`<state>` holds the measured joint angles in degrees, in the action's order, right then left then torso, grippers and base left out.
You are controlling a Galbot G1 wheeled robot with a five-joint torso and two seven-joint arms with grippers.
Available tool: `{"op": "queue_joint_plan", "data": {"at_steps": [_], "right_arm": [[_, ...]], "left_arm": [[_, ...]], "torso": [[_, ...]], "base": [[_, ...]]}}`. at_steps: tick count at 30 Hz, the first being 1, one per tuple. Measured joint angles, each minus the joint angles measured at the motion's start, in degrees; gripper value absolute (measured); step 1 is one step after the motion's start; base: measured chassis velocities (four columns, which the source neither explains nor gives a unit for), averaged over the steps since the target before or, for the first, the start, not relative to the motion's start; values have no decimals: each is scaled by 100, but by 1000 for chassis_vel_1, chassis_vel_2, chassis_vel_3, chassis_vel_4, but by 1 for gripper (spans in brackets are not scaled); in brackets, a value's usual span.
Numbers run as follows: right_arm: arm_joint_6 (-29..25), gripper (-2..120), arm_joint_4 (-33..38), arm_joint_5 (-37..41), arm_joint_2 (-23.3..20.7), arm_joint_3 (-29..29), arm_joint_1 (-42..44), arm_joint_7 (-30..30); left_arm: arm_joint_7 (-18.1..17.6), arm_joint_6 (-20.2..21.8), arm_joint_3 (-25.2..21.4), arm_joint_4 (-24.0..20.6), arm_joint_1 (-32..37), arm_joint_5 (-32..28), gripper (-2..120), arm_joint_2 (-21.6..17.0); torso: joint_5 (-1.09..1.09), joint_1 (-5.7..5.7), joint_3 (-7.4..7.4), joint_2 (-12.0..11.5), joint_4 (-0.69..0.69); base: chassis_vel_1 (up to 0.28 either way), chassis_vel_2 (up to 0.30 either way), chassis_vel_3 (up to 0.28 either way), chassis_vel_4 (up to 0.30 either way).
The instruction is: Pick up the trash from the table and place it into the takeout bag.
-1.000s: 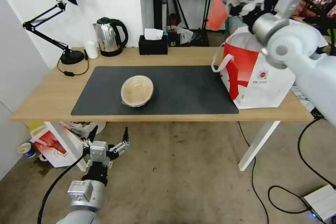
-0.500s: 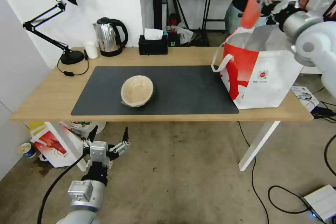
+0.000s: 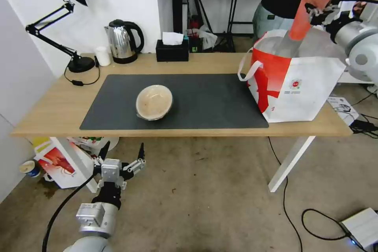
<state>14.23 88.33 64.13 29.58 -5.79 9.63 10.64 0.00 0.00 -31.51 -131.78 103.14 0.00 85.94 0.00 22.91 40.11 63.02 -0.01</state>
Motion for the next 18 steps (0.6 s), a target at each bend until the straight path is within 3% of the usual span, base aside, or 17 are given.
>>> {"op": "queue_joint_plan", "data": {"at_steps": [18], "right_arm": [[-213,3,-692,-468,325,20,477,-299]], "left_arm": [[0,0,0,0,0,0,100,0]], "torso": [[0,0,0,0,1]], "base": [[0,0,0,0]]}}
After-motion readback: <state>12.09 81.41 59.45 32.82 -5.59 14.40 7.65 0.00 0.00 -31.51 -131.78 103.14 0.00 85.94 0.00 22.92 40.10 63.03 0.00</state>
